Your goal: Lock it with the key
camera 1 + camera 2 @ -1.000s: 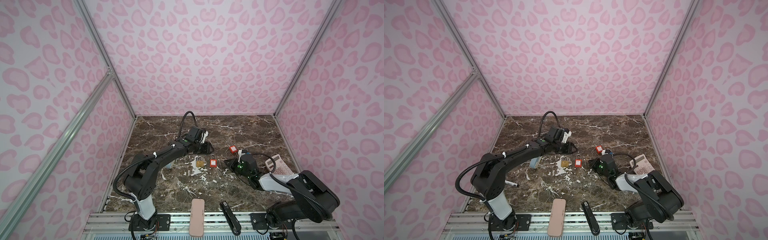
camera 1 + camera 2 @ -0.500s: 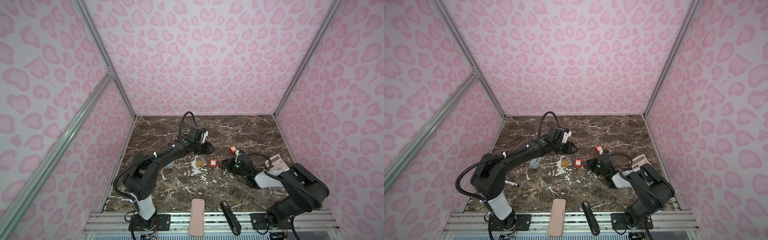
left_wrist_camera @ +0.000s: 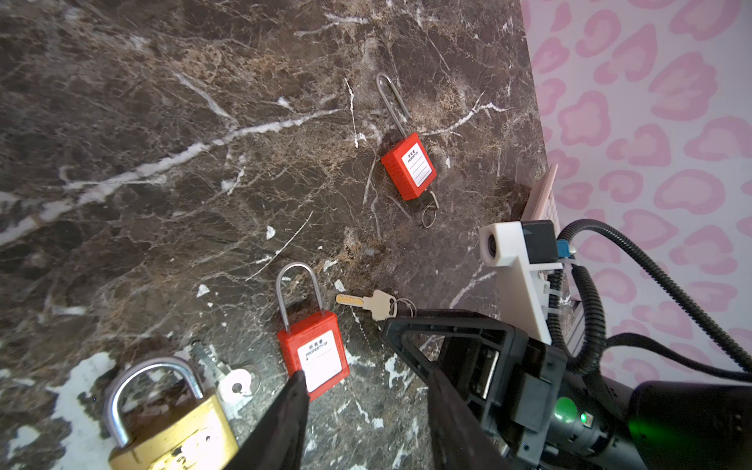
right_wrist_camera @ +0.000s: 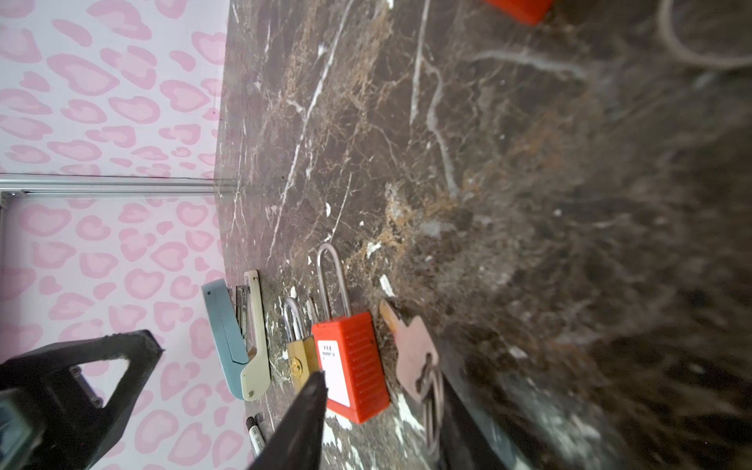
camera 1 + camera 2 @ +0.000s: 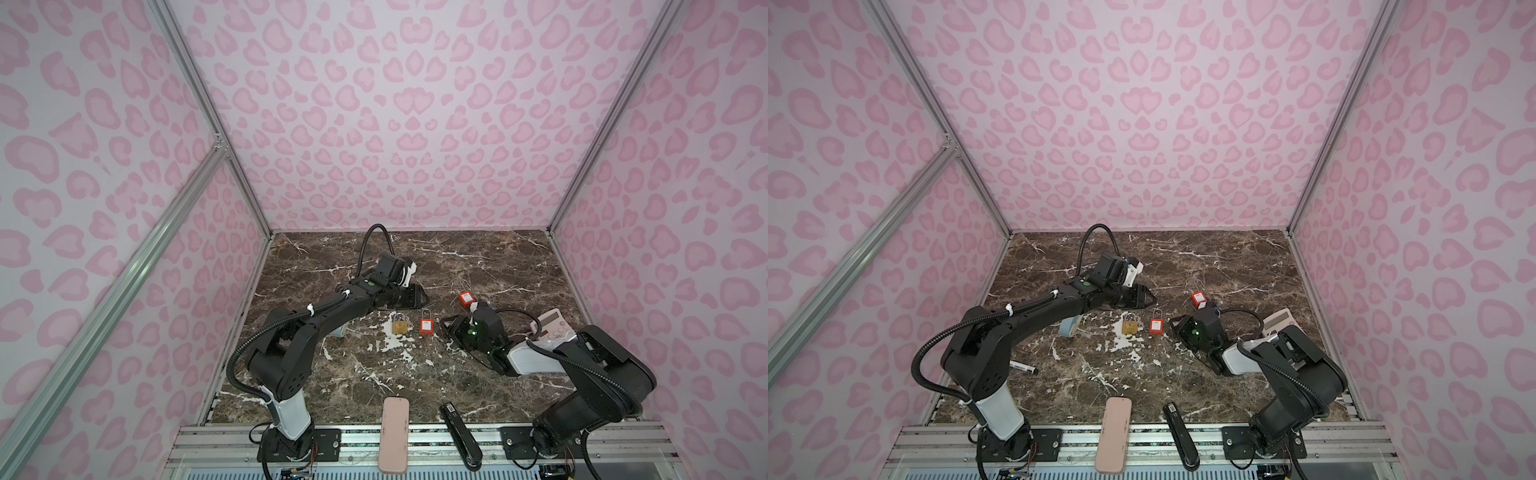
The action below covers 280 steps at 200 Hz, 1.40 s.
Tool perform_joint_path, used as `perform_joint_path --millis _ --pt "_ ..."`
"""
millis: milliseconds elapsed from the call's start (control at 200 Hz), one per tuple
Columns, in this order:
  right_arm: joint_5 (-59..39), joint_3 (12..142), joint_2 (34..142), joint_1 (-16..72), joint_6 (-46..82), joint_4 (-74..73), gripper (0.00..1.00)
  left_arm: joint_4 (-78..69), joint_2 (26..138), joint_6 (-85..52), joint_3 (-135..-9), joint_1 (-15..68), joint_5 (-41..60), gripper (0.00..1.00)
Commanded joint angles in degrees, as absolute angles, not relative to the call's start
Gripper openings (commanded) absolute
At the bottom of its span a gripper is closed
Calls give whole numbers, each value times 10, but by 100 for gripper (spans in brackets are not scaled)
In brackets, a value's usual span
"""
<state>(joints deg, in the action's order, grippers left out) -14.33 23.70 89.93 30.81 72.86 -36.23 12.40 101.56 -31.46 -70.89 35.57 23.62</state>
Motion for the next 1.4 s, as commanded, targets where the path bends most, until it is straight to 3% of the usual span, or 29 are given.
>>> perform_joint_path --millis 0,160,240,410,800,1395 --pt "-133 243 887 310 725 -316 55 114 1007 -316 -706 355 238 50" --pt "-117 250 858 313 717 -253 71 115 1006 -316 -704 355 238 50" --pt "-110 262 844 312 701 -214 73 114 1006 -315 -704 354 237 50" --pt "-89 277 831 308 670 -160 74 113 1006 -317 -707 354 239 50" --pt "-182 298 895 252 640 -218 74 114 1005 -317 -708 353 244 50" --pt "-241 288 939 255 675 -282 72 116 1005 -317 -707 352 242 50"
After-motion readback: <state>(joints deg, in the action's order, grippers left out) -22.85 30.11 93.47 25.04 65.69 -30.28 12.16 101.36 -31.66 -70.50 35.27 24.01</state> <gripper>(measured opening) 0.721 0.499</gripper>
